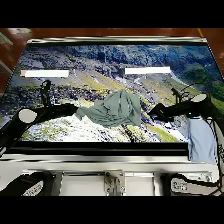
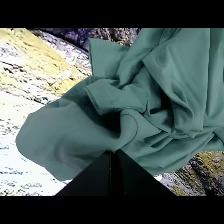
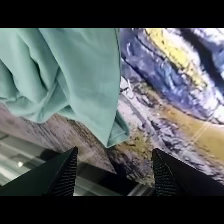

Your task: Fold the shirts.

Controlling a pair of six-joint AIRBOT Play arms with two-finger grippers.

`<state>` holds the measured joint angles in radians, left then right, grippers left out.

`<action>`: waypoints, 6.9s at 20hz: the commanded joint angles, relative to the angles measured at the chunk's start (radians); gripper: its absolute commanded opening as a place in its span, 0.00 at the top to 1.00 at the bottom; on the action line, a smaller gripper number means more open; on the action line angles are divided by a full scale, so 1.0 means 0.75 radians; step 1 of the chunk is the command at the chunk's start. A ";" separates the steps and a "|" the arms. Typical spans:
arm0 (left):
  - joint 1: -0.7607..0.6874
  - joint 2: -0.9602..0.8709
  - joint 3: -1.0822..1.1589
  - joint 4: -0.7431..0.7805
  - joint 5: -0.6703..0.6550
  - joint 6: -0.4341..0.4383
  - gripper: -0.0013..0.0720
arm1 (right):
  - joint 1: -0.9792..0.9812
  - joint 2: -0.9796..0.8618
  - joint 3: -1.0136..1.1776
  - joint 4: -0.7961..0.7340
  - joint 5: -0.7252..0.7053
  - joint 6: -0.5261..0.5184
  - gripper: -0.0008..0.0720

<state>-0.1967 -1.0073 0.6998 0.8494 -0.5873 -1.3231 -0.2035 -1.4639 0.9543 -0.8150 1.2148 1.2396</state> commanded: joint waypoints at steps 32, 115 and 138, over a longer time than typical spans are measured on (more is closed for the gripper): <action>0.537 0.735 1.192 0.269 -0.086 -0.003 0.94 | -0.075 1.050 0.998 0.178 -0.273 -0.013 0.89; 0.378 -0.390 0.213 -0.334 -0.545 0.179 0.94 | 0.057 -0.438 0.451 0.009 -0.221 0.199 0.88; 0.411 0.671 1.525 0.757 -1.013 -0.282 0.94 | 0.047 1.372 0.944 -0.809 0.124 0.232 0.88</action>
<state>0.1116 -0.5121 1.8381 1.2800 -1.1328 -1.4963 -0.1684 -0.4641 1.6604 -1.2762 1.1561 1.3575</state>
